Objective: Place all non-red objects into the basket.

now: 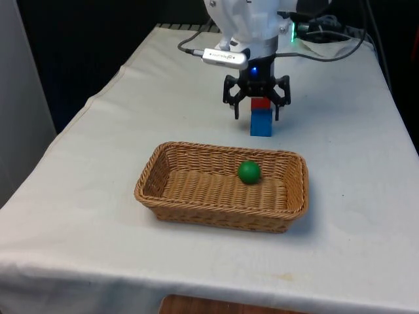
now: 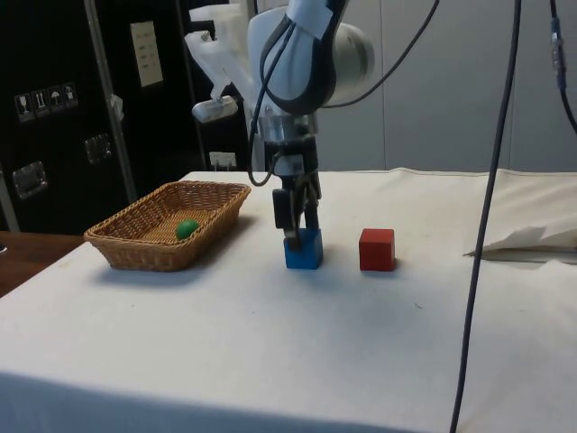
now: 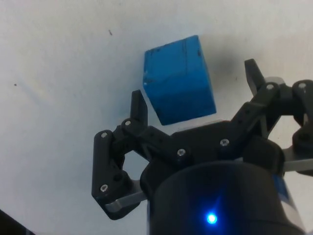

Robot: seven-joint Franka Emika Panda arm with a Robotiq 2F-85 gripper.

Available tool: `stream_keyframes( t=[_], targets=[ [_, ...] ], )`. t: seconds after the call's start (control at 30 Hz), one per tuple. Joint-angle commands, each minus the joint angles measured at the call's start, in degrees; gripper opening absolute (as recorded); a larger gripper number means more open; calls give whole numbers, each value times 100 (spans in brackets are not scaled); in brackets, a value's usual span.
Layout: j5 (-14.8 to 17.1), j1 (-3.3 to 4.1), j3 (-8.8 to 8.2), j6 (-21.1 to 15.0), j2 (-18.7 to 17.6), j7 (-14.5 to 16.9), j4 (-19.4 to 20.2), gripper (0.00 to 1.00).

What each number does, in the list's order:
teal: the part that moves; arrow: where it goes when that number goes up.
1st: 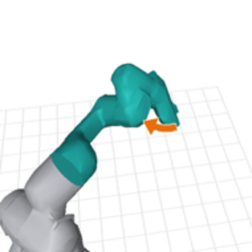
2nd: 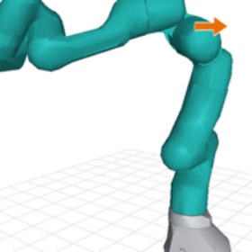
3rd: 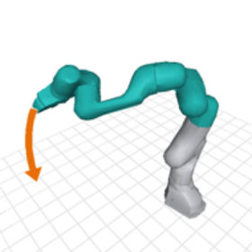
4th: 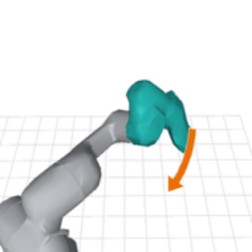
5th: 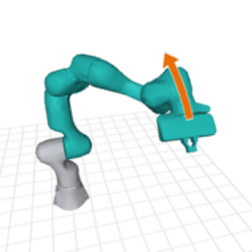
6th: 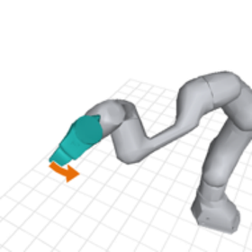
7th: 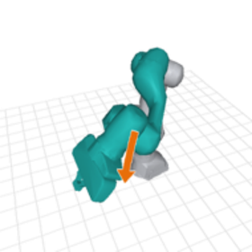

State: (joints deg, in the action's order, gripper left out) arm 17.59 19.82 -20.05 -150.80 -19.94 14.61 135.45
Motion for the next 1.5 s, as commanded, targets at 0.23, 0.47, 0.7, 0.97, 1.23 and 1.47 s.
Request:
stream_keyframes(
  t=[0.23,0.47,0.7,0.97,1.23,1.47],
  targets=[
    [92,-29,63,-57,-132,46,-63,48],
    [97,-34,63,-63,-143,46,-63,1],
    [11,0,11,0,-132,0,-63,1],
    [-138,17,-206,298,327,23,6,1],
    [-292,17,-304,613,688,-17,-29,1],
    [-355,6,-344,905,917,-34,-183,1]
  ],
)
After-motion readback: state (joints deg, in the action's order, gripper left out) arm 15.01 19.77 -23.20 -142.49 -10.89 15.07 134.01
